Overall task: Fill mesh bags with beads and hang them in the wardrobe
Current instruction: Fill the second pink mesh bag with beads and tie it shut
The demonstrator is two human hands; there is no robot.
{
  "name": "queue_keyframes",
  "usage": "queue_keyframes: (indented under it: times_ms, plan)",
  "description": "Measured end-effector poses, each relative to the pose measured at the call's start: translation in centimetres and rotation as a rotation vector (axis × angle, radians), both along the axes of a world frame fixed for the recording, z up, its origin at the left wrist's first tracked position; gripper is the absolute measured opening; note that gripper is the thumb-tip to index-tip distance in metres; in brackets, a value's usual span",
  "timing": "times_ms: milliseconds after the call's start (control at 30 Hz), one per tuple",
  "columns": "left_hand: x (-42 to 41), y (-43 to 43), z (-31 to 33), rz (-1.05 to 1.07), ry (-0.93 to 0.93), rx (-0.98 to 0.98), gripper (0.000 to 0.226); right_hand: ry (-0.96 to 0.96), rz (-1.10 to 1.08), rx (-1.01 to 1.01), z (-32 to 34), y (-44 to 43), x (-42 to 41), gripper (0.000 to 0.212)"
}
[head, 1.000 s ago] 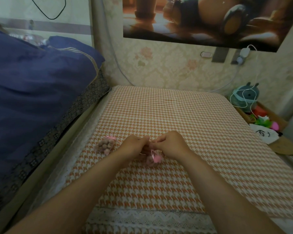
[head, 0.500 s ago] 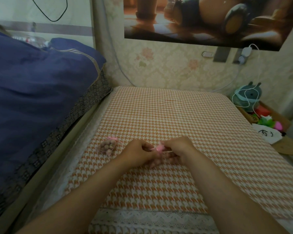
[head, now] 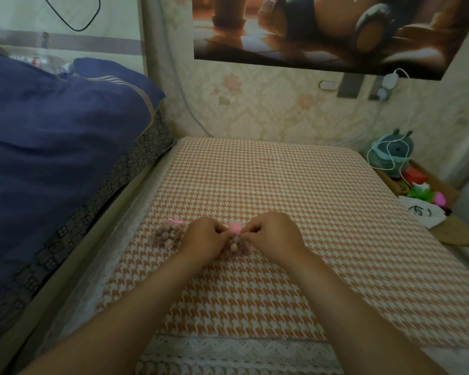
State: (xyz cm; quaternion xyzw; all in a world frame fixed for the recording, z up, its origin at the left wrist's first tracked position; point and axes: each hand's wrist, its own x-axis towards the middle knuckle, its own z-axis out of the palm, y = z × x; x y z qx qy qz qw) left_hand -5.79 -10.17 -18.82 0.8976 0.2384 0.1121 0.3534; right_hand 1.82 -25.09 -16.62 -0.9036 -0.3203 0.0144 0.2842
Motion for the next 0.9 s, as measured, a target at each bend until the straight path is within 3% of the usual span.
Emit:
queue_keyframes:
  times_ms: [167,367,600,733,900]
  plan:
    - [0.1,0.2,0.2,-0.048,0.073,0.151,0.032,-0.09,0.06,-0.118,-0.6,0.4,-0.5,0.013]
    - [-0.5,1.9,0.9,-0.115,0.153,0.193,0.027,-0.05,0.014,-0.123,-0.8,0.6,-0.2,0.014]
    - [-0.6,2.0,0.4,-0.228,0.009,0.219,0.031,-0.021,-0.008,-0.11,-1.0,1.0,-0.2,0.013]
    - [-0.6,1.2,0.2,-0.248,-0.159,0.145,0.025,-0.008,-0.013,-0.106,-1.1,1.1,-0.1,0.019]
    - [-0.8,0.2,0.6,-0.291,-0.198,-0.112,0.019,-0.014,-0.026,-0.141,-1.1,1.1,0.1,0.023]
